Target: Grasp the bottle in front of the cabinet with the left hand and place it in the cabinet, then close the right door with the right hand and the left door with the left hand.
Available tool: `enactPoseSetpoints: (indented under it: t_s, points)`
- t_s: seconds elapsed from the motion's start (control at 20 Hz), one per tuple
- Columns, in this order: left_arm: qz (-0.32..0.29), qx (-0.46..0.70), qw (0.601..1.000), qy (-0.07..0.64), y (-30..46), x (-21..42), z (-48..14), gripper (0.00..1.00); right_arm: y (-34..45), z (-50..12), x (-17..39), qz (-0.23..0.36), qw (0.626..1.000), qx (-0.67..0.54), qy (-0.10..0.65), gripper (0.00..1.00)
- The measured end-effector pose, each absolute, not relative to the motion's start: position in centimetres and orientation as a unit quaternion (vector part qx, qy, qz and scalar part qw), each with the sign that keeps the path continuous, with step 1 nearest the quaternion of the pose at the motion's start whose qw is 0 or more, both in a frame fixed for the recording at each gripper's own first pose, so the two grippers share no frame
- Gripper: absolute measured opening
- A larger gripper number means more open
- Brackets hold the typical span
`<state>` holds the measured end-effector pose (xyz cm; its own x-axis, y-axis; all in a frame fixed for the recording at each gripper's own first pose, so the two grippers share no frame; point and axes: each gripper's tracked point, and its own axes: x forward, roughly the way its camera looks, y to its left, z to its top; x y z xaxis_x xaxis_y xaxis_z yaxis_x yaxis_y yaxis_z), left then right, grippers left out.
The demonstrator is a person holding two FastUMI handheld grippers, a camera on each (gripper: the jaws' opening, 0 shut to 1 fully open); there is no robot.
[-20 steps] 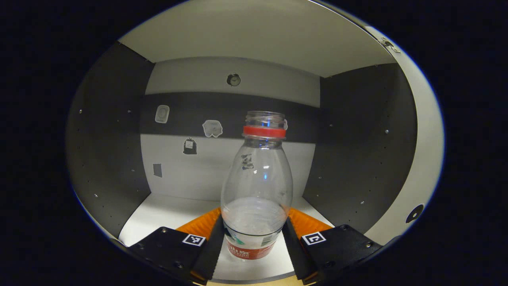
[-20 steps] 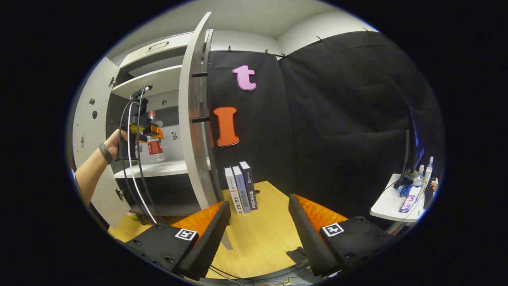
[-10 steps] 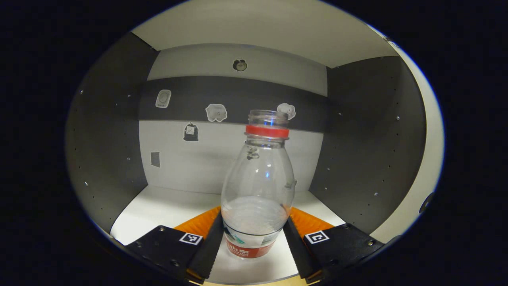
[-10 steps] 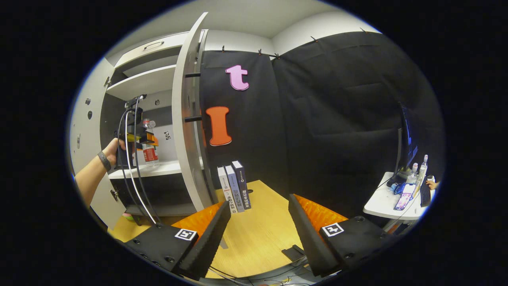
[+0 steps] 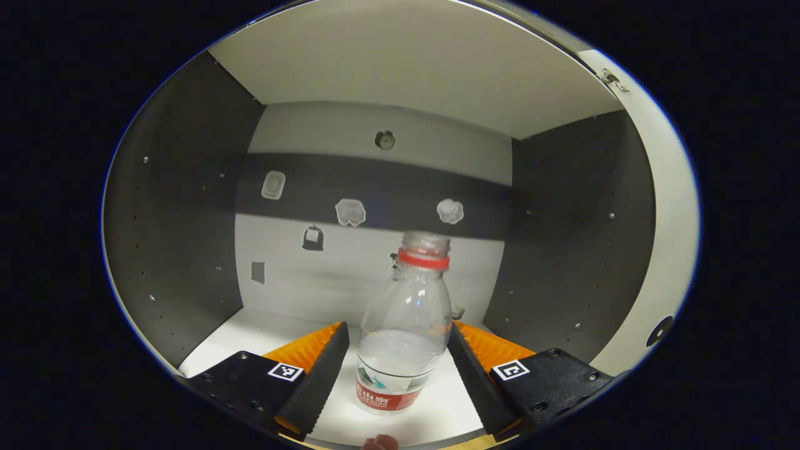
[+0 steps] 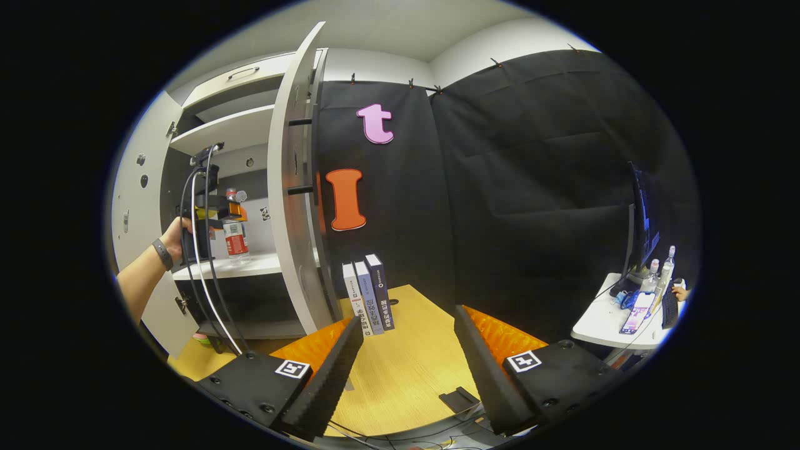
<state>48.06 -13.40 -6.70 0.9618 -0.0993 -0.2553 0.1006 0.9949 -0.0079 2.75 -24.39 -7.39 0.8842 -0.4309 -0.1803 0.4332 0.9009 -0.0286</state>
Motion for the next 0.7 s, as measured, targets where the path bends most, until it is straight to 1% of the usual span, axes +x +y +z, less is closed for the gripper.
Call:
enactPoseSetpoints:
  t_s: [0.1,0.25,0.35,0.4,0.45,0.5,0.6,0.65,0.7]
  points:
    - [-0.051,-0.001,0.994,0.092,-13.8,47.1,-3.6,0.94,-24.5,-7.3,2.7,-0.216,0.972,0.010,0.092,0.98]
    - [-0.056,0.004,0.996,0.066,-14.5,44.6,0.2,0.94,-24.3,-7.2,2.8,-0.199,0.975,0.016,0.095,0.98]
    - [-0.046,-0.011,0.998,0.040,-14.5,42.1,3.1,0.94,-24.0,-7.0,2.9,-0.183,0.978,0.016,0.094,0.98]
    - [-0.039,-0.021,0.999,0.031,-14.3,40.6,4.2,0.92,-23.9,-6.9,3.1,-0.174,0.980,0.015,0.093,0.98]
    - [-0.036,-0.031,0.999,0.026,-14.3,38.9,5.1,0.92,-23.7,-6.9,3.3,-0.163,0.982,0.013,0.094,0.98]
    - [-0.037,-0.039,0.998,0.024,-14.3,37.3,5.6,0.94,-23.4,-6.7,3.6,-0.150,0.984,0.012,0.094,0.98]
    - [-0.036,-0.051,0.998,0.023,-14.1,34.3,5.8,0.94,-22.8,-6.4,3.9,-0.124,0.988,0.012,0.092,0.98]
    - [-0.028,-0.052,0.998,0.020,-13.8,32.5,5.7,0.94,-22.4,-6.2,4.0,-0.110,0.990,0.013,0.089,0.98]
    - [-0.015,-0.050,0.999,0.011,-13.2,30.7,5.6,0.97,-22.1,-6.0,4.2,-0.098,0.991,0.013,0.086,0.98]
